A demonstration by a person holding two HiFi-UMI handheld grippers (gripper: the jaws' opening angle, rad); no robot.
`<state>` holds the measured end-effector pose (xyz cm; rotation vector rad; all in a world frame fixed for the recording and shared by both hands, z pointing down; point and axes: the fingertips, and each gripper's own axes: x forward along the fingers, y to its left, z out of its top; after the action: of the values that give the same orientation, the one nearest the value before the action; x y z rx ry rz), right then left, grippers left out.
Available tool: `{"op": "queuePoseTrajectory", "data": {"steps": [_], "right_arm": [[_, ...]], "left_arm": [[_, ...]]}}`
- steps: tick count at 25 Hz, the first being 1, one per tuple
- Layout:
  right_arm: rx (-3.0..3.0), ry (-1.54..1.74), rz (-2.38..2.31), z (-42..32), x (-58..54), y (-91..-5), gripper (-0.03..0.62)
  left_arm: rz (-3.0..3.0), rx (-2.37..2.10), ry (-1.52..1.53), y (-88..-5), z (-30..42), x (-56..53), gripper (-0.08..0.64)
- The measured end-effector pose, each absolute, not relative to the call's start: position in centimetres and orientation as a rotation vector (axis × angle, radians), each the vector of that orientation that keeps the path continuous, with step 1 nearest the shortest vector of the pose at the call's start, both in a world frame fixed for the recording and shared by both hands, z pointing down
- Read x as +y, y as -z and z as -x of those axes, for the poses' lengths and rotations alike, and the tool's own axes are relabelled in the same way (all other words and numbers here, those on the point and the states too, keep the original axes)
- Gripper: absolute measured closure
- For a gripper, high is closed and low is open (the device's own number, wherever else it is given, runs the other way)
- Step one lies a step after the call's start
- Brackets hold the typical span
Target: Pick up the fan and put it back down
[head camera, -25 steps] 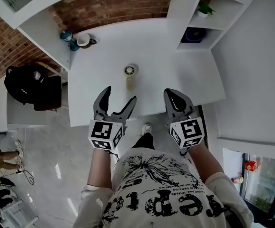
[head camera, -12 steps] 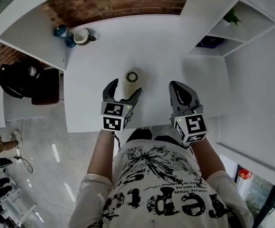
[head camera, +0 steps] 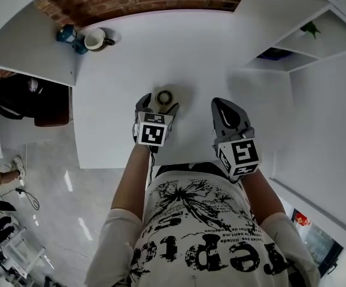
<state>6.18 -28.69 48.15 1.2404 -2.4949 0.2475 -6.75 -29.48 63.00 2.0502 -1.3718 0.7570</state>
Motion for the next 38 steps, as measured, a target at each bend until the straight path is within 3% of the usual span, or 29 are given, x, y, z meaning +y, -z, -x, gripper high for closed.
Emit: {"op": "queuePoseTrajectory", "data": {"steps": [9, 22, 38], "right_arm": [[-2.452, -0.313, -1.238, -7.0, -30.3, -50.5, 0.577], [-2.433, -0.327, -1.251, -8.3, -29.9, -50.6, 0.577], [-2.543, -0.219, -1.293, -9.1, -27.7, -44.4, 0.577]], "left_arm": [[-1.949, -1.337, -0.811, -67.4, 6.2, -31.5, 0.166], [-1.963, -1.394, -0.859, -67.5, 6.5, -31.3, 0.169], [-2.267, -1.598, -0.622, -52.5, 5.7, -29.6, 0.170]]}}
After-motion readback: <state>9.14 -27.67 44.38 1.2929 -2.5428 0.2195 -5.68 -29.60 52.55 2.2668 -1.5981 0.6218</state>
